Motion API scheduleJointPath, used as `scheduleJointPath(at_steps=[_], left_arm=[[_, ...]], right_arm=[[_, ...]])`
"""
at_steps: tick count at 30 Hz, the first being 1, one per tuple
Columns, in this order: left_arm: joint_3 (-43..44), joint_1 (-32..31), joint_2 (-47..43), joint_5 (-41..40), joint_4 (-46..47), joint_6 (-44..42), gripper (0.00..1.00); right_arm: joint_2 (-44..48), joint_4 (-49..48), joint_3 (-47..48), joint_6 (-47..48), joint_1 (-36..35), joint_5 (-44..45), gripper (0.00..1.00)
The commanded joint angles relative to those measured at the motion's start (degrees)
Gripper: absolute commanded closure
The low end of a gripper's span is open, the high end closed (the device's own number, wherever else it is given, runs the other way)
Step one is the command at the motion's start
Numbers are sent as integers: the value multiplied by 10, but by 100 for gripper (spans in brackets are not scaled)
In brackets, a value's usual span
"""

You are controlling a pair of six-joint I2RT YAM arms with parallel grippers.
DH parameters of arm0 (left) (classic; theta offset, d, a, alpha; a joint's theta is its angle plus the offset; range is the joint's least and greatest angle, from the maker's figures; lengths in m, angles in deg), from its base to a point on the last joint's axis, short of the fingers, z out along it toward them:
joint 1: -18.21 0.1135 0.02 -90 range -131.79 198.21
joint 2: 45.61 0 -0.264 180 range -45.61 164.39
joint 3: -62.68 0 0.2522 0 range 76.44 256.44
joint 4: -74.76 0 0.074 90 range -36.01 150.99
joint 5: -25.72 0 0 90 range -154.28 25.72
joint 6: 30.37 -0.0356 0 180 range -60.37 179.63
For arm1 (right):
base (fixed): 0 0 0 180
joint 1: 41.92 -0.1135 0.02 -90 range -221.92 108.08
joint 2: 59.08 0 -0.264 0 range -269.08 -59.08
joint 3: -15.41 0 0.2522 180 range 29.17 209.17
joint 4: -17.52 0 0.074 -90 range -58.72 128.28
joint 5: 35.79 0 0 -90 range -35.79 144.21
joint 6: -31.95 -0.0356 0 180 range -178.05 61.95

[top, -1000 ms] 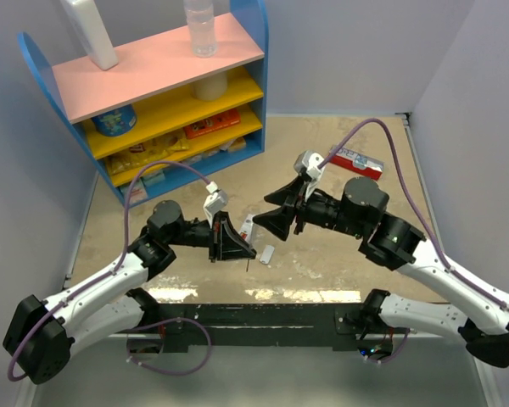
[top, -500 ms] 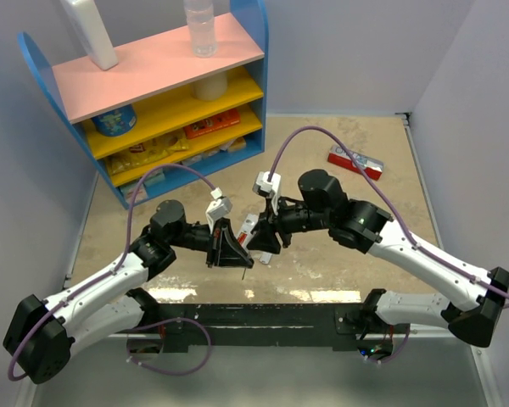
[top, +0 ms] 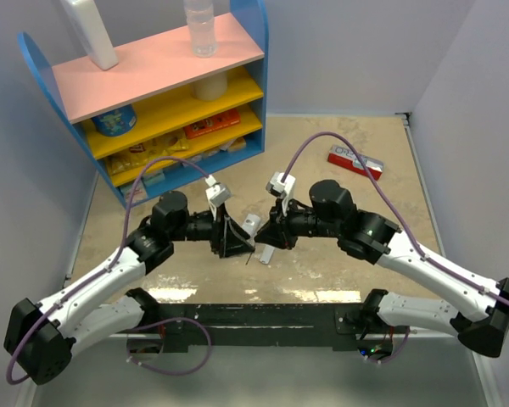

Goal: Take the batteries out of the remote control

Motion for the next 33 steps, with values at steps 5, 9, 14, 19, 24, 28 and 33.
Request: scheduleJointPath(at_steps=[5, 9, 14, 19, 24, 28, 33], left_arm=[[65, 120, 69, -197, -132, 23, 47], [60, 120, 138, -243, -132, 23, 55], [37, 119, 187, -299, -121, 16, 60], [-5, 119, 216, -303, -77, 29, 68], [-28, 114, 252, -299, -55, 40, 72], [-32, 99, 270, -306, -24, 44, 73], [-50, 75, 280, -300, 12, 64, 76]], right_arm=[[33, -109, -83, -161, 1, 261, 100], [23, -132, -114, -205, 1, 364, 100], [0, -146, -123, -233, 1, 397, 100], [-5, -147, -124, -255, 1, 419, 100], [8, -159, -130, -257, 1, 421, 100], [8, -164, -135, -255, 1, 420, 100], [6, -171, -146, -254, 1, 428, 100]])
